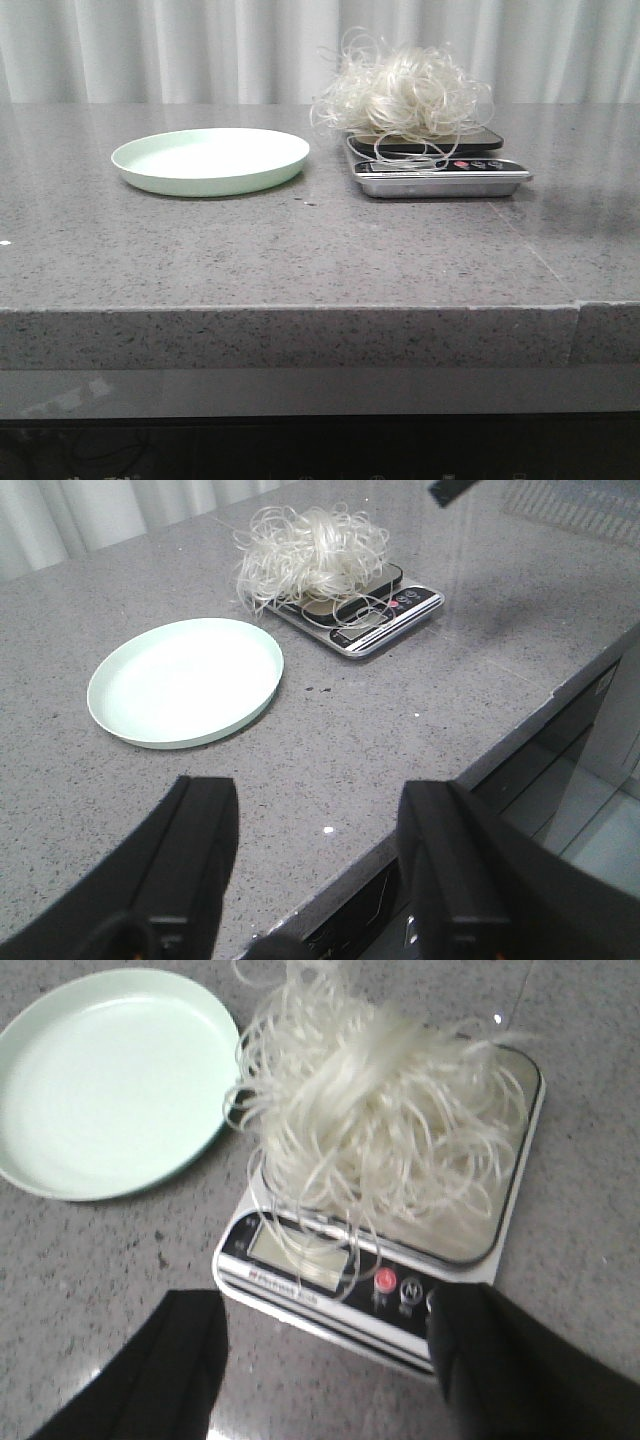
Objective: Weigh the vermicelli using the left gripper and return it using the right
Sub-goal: 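Withdraw the left gripper and let the scale weigh the vermicelli, then lower the right gripper onto the vermicelli on the scale and grasp it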
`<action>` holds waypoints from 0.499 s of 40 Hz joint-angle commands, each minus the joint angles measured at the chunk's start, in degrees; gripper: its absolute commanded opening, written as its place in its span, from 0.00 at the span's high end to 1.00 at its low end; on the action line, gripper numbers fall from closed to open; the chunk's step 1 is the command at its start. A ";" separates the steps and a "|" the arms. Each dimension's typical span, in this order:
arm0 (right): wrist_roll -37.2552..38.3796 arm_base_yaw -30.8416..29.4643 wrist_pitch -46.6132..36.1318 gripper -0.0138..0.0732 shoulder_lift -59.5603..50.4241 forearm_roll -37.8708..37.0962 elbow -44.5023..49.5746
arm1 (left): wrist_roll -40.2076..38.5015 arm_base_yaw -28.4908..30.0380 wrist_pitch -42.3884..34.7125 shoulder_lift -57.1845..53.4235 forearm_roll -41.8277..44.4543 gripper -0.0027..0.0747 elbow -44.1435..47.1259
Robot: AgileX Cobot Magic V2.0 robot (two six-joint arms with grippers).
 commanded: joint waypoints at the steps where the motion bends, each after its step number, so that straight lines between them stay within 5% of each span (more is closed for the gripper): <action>1: -0.77 0.19 -4.31 0.21 3.41 0.92 -6.80 | -0.43 -0.07 -4.62 0.31 -0.80 0.40 -1.52; 20: -0.77 -0.78 -3.25 0.21 22.44 -0.13 -23.96 | -0.43 -0.07 -4.62 0.31 -0.80 0.40 -1.52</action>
